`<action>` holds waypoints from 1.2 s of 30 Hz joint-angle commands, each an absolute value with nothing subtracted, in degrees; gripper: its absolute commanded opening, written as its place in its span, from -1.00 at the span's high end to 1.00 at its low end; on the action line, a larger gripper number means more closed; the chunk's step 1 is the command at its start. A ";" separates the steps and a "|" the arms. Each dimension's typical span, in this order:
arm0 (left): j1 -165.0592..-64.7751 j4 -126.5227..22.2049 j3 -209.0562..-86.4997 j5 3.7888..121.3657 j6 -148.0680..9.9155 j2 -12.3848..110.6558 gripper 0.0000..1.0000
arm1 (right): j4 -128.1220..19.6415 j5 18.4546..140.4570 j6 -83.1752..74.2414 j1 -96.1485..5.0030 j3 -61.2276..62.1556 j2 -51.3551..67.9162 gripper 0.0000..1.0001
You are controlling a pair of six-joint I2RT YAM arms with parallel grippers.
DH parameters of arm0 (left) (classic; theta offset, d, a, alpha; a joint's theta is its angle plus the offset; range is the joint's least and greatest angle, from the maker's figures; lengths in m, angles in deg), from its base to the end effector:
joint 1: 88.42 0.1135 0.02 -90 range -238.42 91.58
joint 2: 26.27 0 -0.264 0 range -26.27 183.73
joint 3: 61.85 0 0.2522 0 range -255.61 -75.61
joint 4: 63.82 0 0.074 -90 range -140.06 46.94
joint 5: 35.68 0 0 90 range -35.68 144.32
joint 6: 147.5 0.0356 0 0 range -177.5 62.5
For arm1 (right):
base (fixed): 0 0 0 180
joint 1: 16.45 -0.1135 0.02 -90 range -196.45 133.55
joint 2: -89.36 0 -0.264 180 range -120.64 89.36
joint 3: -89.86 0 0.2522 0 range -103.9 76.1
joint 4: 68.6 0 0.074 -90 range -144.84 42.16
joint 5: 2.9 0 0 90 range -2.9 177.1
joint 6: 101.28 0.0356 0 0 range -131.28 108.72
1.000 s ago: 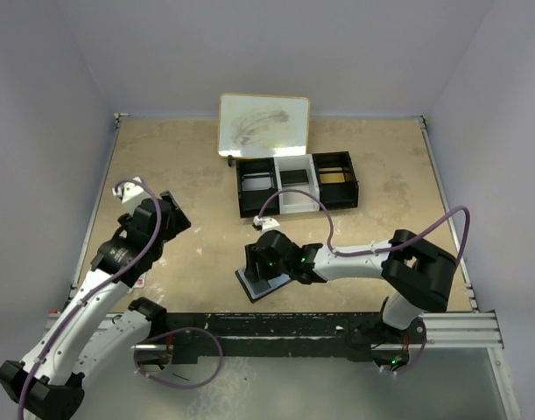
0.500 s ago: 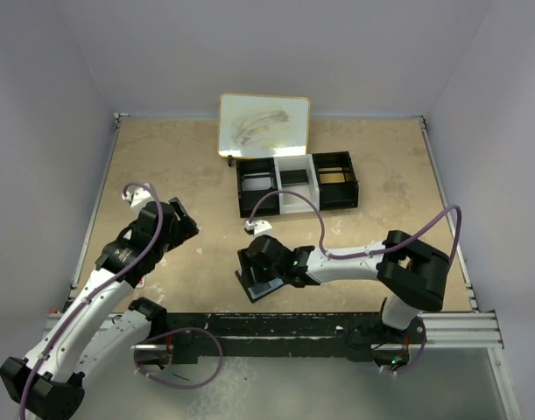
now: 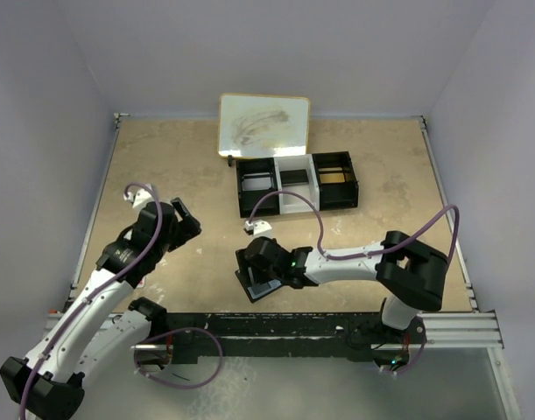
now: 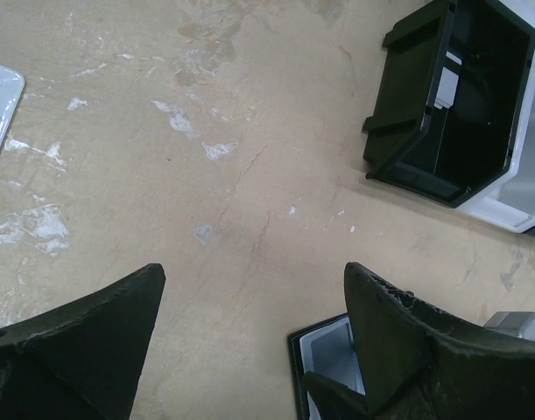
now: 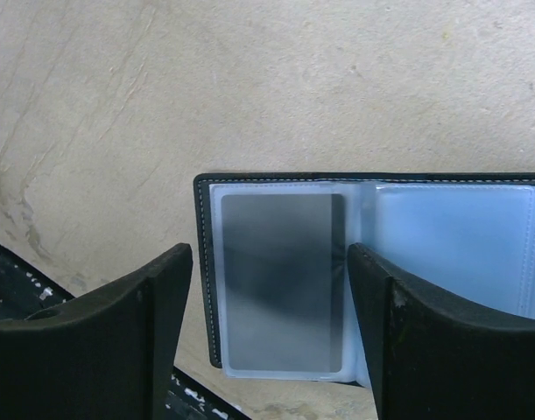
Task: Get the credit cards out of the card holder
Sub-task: Adjust the card holder at the center of the board.
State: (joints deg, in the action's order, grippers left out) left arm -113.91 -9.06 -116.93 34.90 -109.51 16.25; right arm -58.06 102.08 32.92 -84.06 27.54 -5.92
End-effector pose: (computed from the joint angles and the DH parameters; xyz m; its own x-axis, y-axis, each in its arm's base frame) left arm 0.1416 -0.0544 0.2745 -0.5179 -0.5765 -0.6320 -0.3649 0.8171 -0.4464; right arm 0.1359 0.3058 0.1646 -0.7609 -0.0789 -0.6441 -0.4063 0.8318 0.3781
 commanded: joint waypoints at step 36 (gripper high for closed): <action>-113.72 -8.69 -117.26 35.55 -110.19 13.88 -0.61 | -56.52 97.32 33.26 -83.33 30.60 -7.01 -0.13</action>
State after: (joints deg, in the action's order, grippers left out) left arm -113.91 -8.12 -116.93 34.92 -109.57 14.42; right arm -56.94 102.76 33.08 -84.45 26.89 -6.51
